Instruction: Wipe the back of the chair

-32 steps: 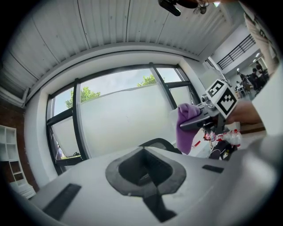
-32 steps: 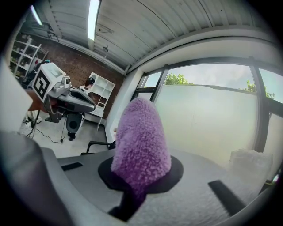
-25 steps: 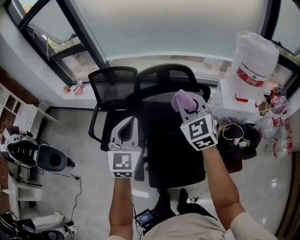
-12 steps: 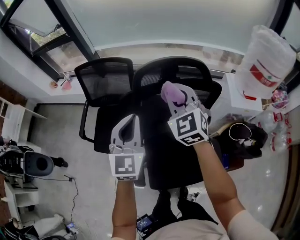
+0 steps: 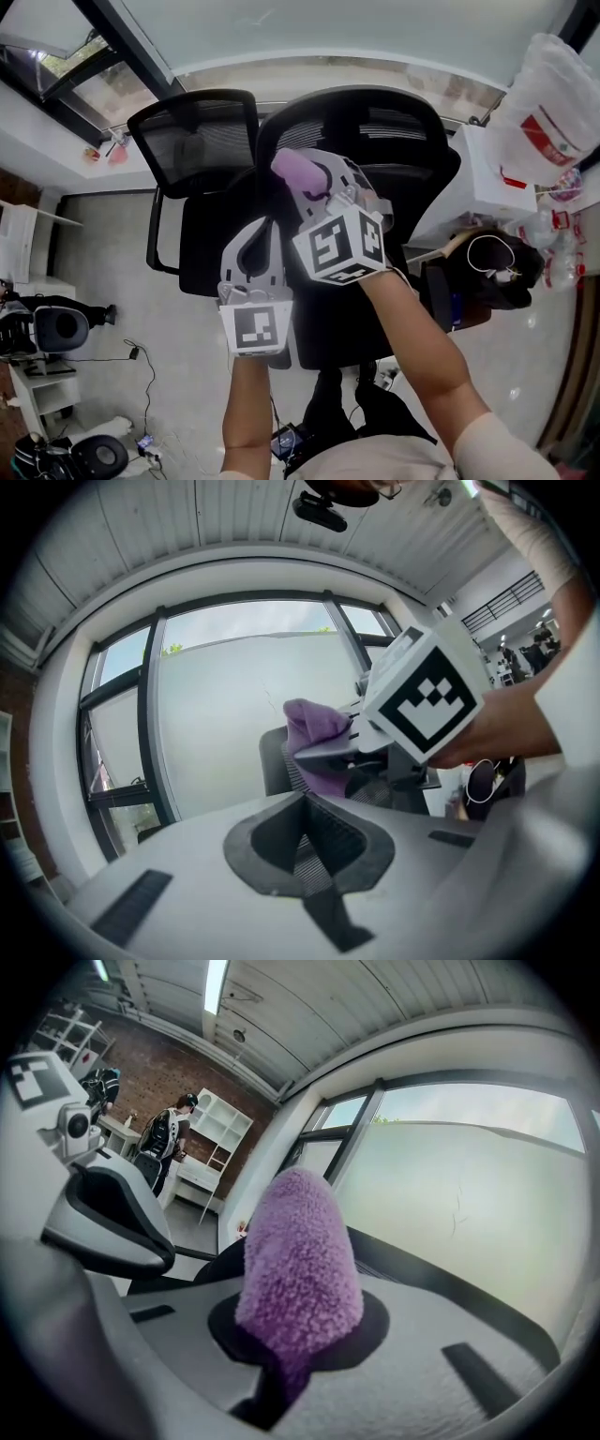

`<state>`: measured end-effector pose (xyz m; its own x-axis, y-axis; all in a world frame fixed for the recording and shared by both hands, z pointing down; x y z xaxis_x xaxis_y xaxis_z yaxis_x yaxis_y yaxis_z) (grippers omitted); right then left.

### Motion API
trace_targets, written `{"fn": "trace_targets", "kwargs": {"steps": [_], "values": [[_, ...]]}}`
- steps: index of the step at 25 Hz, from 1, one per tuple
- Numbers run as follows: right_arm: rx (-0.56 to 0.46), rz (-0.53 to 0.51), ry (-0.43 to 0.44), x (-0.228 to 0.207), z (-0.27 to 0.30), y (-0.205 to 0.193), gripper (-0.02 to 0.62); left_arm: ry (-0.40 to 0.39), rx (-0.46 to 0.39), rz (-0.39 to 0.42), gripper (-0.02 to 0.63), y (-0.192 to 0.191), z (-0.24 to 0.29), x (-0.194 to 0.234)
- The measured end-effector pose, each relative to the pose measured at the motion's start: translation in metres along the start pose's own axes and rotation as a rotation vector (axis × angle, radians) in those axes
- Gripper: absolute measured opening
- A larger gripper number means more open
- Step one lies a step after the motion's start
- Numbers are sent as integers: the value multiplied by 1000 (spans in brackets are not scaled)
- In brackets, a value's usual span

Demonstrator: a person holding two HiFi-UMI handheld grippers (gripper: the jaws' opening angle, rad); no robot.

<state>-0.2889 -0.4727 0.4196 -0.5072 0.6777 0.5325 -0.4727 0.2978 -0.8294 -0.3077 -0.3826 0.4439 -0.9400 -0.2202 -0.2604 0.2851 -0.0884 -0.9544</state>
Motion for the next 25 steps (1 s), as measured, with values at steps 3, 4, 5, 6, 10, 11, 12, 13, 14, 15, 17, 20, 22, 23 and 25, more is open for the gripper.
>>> {"fn": "trace_targets", "kwargs": {"steps": [3,4,5,6,10,11,12,13,14,15,17,20,22,23,25], "values": [[-9,-19,-5,-3,-2,-5,25,0,5,-3,6,-8,8,-2],[3,-30,-12,-7,-4,-10,25,-2,6,-1,6,-10,10,-4],[20,-36,-26,-13,-7,-17,25,-5,5,3,6,-10,12,-6],[42,-34,-46,-23,-11,-27,25,-8,3,8,6,-10,15,-9],[125,36,-195,-91,-50,-75,25,-19,-14,8,6,-3,26,-22],[136,55,-240,-109,-64,-86,24,-21,-18,5,6,-1,28,-26],[143,70,-279,-125,-78,-93,23,-21,-20,2,6,0,31,-29],[147,79,-308,-136,-89,-98,23,-20,-20,2,6,1,34,-33],[148,80,-324,-143,-97,-100,23,-19,-18,4,6,1,38,-36],[147,75,-333,-146,-102,-102,23,-18,-17,7,6,0,41,-40],[134,60,-344,-146,-104,-103,23,-22,-15,10,6,-2,47,-47],[133,63,-351,-145,-103,-104,23,-35,-10,18,6,-6,49,-55],[136,77,-353,-143,-101,-104,23,-38,-9,21,6,-7,47,-55],[136,86,-349,-140,-98,-103,23,-37,-8,22,6,-8,45,-53],[130,99,-321,-127,-87,-99,23,-27,-8,26,6,-8,39,-46]]}}
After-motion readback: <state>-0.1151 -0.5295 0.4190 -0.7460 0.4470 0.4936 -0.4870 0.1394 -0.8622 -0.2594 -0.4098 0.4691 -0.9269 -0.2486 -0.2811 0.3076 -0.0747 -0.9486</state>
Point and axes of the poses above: the fingertips, and each gripper's own axes: z forward along the fingers, x to its left, y out of its top, the point moved 2 cm from there along -z, backward along the fingers, and after that the axes turned 4 degrees about -y, right-handed, at the moved point
